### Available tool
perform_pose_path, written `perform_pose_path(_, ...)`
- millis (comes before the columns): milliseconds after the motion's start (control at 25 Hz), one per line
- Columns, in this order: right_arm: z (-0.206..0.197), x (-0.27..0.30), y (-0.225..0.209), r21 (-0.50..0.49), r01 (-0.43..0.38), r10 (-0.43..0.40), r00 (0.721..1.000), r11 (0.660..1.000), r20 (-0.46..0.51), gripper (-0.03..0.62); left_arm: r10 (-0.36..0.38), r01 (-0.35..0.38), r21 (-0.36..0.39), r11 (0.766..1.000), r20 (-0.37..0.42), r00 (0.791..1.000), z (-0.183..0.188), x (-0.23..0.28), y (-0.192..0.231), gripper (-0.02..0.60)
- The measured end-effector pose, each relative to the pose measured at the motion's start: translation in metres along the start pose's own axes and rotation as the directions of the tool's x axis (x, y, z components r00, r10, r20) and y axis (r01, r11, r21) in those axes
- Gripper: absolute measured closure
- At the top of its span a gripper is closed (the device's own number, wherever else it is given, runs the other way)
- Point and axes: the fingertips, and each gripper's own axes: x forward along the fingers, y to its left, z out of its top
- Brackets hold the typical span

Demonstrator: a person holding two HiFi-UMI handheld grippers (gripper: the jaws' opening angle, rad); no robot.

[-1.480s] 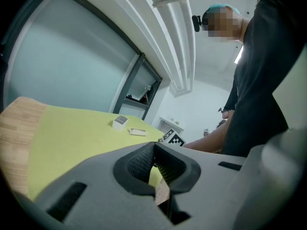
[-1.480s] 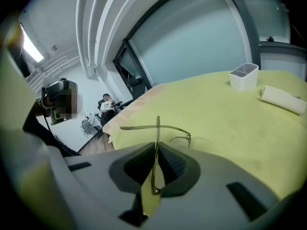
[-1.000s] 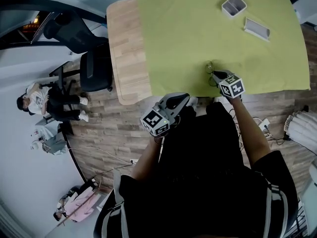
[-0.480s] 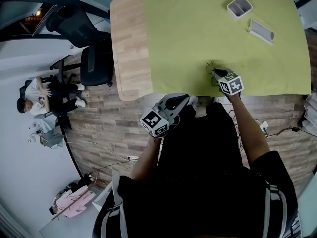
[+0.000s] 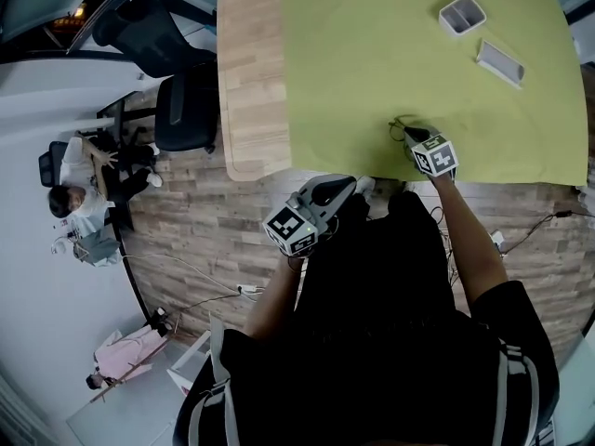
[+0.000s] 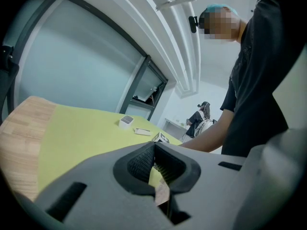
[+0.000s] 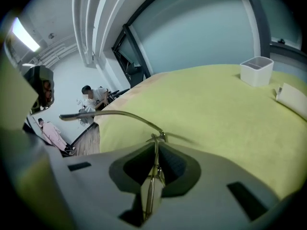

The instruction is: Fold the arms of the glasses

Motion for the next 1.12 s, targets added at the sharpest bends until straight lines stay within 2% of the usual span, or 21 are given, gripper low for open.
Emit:
perform_pose_path(240, 0.011, -0.009, 0.002, -0.004, -0.007, 0.007, 0.999, 1.0, 0.047, 0.559, -0.005, 0.005, -0.003, 1.0, 0.007, 1.0, 0.0, -0.001, -0.001, 0.563)
perform_pose_path(640, 0.017, -0.039, 0.005, 0.017, 0.03, -0.031, 0.994, 0.999, 0.107, 0.559, -0.03, 0.03, 0.005, 1.0, 0.045, 0.999, 0.004, 0.002, 0.001, 0.563)
perform_pose_path(1120, 0.025, -0.072, 0.031, 0.046, 0.015, -0.022, 0.987, 0.999, 0.159, 0.559, -0.067, 0.067, 0.007, 0.998, 0.071, 0.995, 0.005, 0.007, -0.002, 0.563)
